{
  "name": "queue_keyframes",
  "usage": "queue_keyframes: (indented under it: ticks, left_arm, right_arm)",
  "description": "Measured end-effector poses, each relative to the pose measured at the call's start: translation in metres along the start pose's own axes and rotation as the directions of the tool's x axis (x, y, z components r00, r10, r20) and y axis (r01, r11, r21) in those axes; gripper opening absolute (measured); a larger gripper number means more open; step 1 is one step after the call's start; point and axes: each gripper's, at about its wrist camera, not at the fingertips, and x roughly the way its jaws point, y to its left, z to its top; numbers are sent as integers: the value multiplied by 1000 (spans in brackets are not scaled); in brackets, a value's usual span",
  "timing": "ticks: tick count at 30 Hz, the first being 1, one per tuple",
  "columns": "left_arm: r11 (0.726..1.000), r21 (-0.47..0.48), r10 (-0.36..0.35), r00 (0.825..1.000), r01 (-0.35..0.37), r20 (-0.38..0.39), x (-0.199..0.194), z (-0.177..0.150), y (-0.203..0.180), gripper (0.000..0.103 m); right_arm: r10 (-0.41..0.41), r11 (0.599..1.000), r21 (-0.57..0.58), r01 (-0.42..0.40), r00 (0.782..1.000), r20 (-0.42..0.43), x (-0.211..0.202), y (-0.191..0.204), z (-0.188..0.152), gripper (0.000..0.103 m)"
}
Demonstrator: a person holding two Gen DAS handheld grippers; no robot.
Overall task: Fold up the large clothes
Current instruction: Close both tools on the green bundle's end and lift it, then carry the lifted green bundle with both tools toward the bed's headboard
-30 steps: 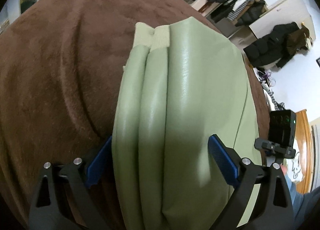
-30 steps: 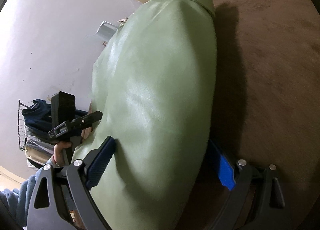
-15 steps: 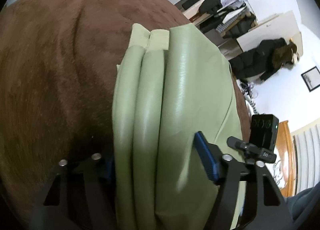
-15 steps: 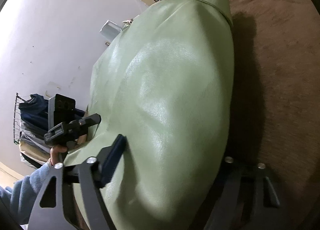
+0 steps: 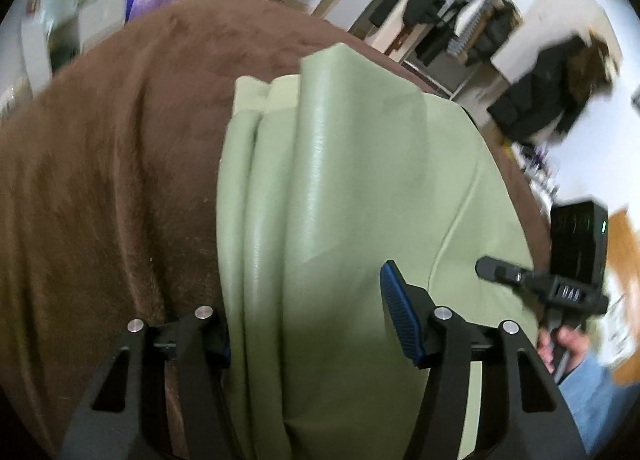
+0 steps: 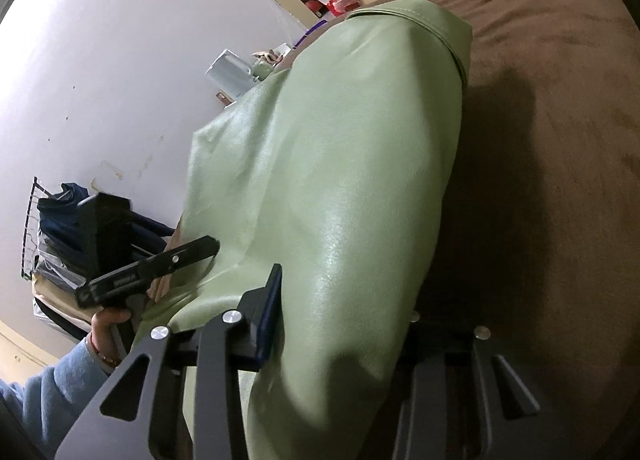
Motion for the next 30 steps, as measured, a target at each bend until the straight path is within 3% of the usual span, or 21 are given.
queue_keyframes:
  ticks: [2,5,11,16,30]
  left_arm:
    - [999,50,8,1000,-8,-7,0,0,-8,59]
    - [997,-53,-61,996,58,-67,14,4,13,58]
    - [980,-111,-170,984,163,-60,20,-4,32,40]
    - [979,-68,-191,981,191,-8,2,-9,25,20]
    - [995,28,-102,994,101,33,-32,-1,-2,15]
  right_arm:
    - [12,1000,23,-12,1000,-14,4,-7,1,38]
    - [33,997,67,-29,998,-61,17,-15,4,45]
    - [24,999,48,-21,998,-56,20,-15,5,45]
    - [39,999,28,-38,999,-24,8,-1,1,35]
    - [19,999,-45,-17,999,38,-8,41,8,27]
